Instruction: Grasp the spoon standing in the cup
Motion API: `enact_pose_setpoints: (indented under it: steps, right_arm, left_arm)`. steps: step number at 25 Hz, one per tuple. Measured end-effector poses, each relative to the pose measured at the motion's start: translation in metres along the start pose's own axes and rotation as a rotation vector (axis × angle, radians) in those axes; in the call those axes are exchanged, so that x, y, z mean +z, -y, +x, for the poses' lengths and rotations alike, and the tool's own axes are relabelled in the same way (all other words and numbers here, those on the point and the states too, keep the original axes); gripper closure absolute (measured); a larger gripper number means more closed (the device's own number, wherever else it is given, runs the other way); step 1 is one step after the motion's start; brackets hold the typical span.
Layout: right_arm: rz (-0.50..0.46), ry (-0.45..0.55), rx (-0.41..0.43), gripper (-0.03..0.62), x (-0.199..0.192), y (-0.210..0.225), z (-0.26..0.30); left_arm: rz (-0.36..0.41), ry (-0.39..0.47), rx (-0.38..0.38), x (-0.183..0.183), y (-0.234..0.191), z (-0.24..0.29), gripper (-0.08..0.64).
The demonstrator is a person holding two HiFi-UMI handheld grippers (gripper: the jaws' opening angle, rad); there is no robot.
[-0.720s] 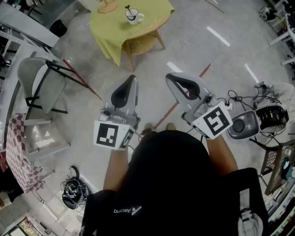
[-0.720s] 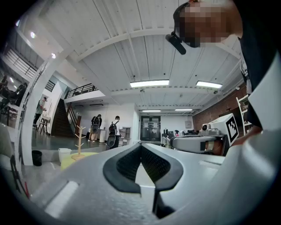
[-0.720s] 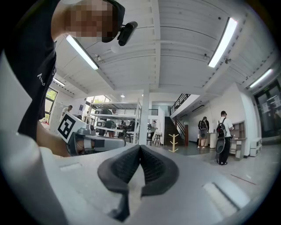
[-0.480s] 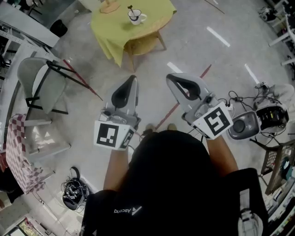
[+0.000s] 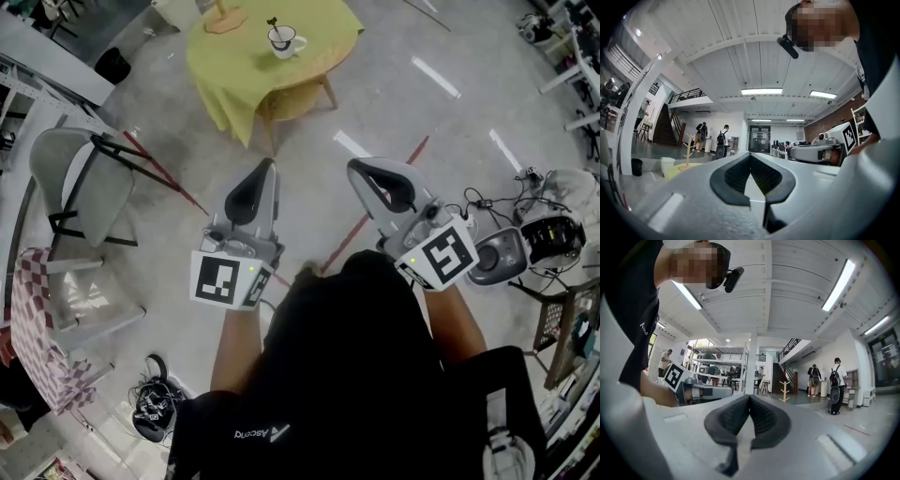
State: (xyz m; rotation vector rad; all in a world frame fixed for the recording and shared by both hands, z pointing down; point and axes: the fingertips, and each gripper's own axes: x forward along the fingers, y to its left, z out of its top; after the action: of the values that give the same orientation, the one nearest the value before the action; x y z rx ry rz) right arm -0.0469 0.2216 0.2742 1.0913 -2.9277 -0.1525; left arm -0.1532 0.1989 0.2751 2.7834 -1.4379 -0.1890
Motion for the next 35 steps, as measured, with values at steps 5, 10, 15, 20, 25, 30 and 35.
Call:
enact_pose_setpoints:
  steps: [5, 10, 15, 20, 25, 30, 35]
  right_arm:
    - [0.006, -0.02, -0.02, 0.589, -0.009, 0.014, 0.02]
    - [0.008, -0.014, -0.01, 0.589, -0.017, 0.055, 0.058]
    - [0.022, 0.005, 0.015, 0.589, -0.027, 0.125, 0.107]
    - [0.011, 0.018, 0.075, 0.589, -0.031, 0.205, 0.161]
    - [0.034, 0.011, 0.135, 0.589, -0.044, 0.284, 0.205]
    - [0.044, 0.006, 0.174, 0.589, -0.054, 0.335, 0.237]
    - [0.063, -0.001, 0.177, 0.589, -0.063, 0.363, 0.263]
  left_arm:
    - [-0.009, -0.005, -0.001, -0.006, -0.031, 0.017, 0.551]
    - [0.001, -0.017, 0.013, -0.013, -0.068, 0.058, 0.551]
    - [0.012, -0.033, 0.053, -0.026, -0.112, 0.123, 0.551]
    - [0.014, -0.054, 0.101, -0.036, -0.164, 0.207, 0.549]
    - [0.016, -0.092, 0.148, -0.058, -0.208, 0.289, 0.549]
    - [0.005, -0.127, 0.175, -0.074, -0.245, 0.344, 0.549]
    - [-0.008, -0.202, 0.156, -0.101, -0.271, 0.382, 0.546]
